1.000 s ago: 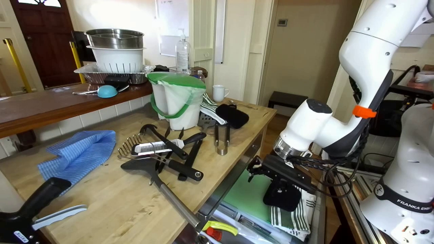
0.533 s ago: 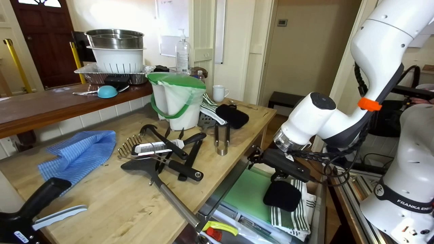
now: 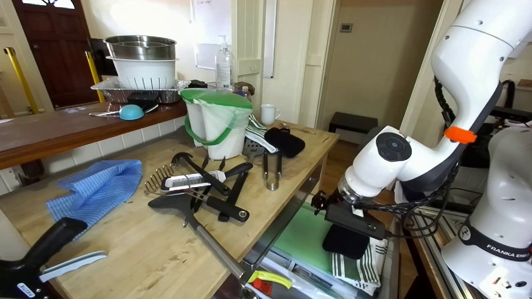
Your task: Open the first top drawer
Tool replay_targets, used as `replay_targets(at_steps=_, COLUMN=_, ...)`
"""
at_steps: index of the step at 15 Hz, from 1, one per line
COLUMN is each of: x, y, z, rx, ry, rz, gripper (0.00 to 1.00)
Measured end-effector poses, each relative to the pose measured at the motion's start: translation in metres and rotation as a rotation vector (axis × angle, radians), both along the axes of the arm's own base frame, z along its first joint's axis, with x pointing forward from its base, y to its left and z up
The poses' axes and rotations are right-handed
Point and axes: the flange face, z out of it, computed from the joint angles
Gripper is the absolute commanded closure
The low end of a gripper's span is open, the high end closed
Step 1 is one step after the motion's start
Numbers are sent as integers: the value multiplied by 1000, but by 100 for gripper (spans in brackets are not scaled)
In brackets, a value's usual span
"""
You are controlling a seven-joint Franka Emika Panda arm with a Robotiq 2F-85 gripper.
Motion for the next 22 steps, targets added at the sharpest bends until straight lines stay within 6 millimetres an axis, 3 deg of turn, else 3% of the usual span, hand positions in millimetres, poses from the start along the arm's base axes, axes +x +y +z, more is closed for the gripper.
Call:
replay_targets(at_steps=6, x=-7, y=3, z=-12, rx=-78, ry=51, rz=1, gripper=0)
replay_targets(at_steps=12, x=-11, y=18, z=-7, rx=-330, ry=77, rz=64, gripper=0)
replay_targets(at_steps=22, x=-14, y=26, z=-7, rx=-348, ry=86, rz=74, gripper=0)
